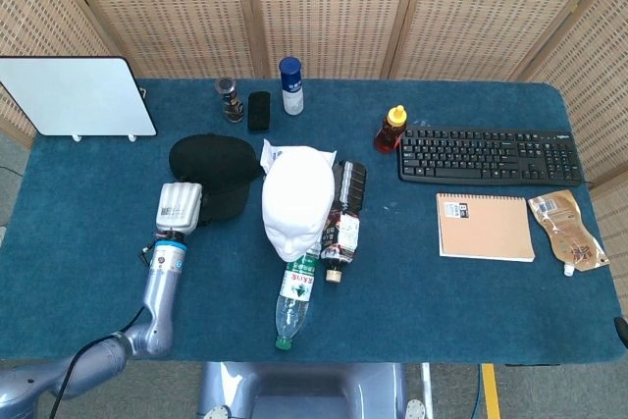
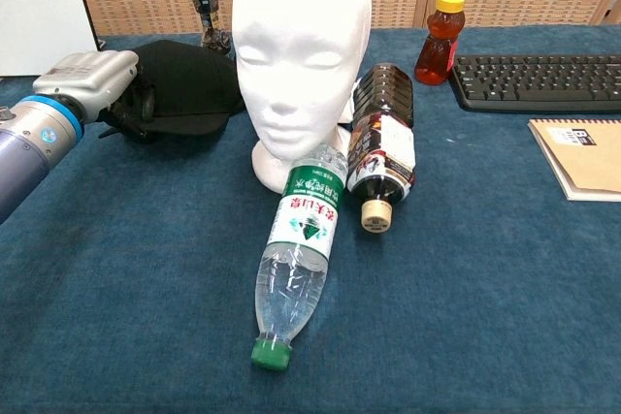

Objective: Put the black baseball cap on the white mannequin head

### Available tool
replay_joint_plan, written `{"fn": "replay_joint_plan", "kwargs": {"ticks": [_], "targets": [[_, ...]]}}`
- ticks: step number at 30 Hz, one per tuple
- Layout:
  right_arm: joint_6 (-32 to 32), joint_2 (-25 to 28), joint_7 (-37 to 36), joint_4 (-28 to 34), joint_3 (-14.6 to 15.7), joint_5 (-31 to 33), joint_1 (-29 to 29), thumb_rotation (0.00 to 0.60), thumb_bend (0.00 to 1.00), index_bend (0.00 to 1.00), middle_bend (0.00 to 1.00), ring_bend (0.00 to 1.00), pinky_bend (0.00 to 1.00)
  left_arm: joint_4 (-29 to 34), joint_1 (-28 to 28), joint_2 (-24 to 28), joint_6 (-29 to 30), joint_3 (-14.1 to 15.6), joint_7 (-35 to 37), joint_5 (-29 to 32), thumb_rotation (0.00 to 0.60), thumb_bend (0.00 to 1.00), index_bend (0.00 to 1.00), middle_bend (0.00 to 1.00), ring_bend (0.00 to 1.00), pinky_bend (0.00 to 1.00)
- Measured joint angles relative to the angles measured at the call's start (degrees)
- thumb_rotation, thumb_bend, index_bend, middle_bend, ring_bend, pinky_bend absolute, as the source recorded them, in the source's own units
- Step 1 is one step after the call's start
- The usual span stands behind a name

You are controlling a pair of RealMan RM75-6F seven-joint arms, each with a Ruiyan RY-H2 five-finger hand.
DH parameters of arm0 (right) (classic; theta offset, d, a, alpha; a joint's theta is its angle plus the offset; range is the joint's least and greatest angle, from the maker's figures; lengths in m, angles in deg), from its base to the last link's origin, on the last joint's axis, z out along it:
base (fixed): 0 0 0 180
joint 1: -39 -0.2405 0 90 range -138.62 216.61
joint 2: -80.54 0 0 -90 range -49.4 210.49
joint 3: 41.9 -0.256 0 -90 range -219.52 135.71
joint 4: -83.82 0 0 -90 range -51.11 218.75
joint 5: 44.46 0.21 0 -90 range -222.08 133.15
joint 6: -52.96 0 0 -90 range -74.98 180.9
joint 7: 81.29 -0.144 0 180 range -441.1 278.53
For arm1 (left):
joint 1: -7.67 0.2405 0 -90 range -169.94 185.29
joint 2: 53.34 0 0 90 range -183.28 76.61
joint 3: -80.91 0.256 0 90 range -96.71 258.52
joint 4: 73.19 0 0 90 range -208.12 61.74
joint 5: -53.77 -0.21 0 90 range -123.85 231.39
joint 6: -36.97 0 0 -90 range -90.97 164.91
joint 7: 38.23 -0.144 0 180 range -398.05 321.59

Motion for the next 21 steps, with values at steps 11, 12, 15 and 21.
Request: {"fn": "replay_joint_plan", "kwargs": {"ticks": [11,12,15,21], "targets": [[-0.18,-0.07,0.15,0.23,-0.24,-0.44,-0.25,0.600,0.23,0.40,0.46,0.50,0.58,0.41,-0.27,2.93,0.13,2.32,8.18,-1.71,0.600,0.58,0.64,0.47,0.42,0.71],[-0.16,-0.08,0.13,0.19,-0.26,-0.49,-0.27,0.600,0.23,0.40,0.46,0.50,0.58,0.53,-0.16,3.34,0.35,2.57,8.83,-2.06,0.600,0.58,0.65,0.47,0.43,0.71],[-0.08,-0.03,0.05,0.23,-0.38,-0.72,-0.38,0.600,0.23,0.40,0.46,0.50,0.58,1.47,0.35,5.07,1.29,3.31,10.66,-3.19,0.600,0.59,0.66,0.48,0.44,0.72],[0.19,-0.19,-0.39,-0.06,-0.54,-0.89,-0.39,0.600,0.23,0.40,0.46,0.50,0.58,4.64,1.81,9.20,4.28,4.36,13.69,-5.61,0.600,0.59,0.69,0.49,0.44,0.72]]}}
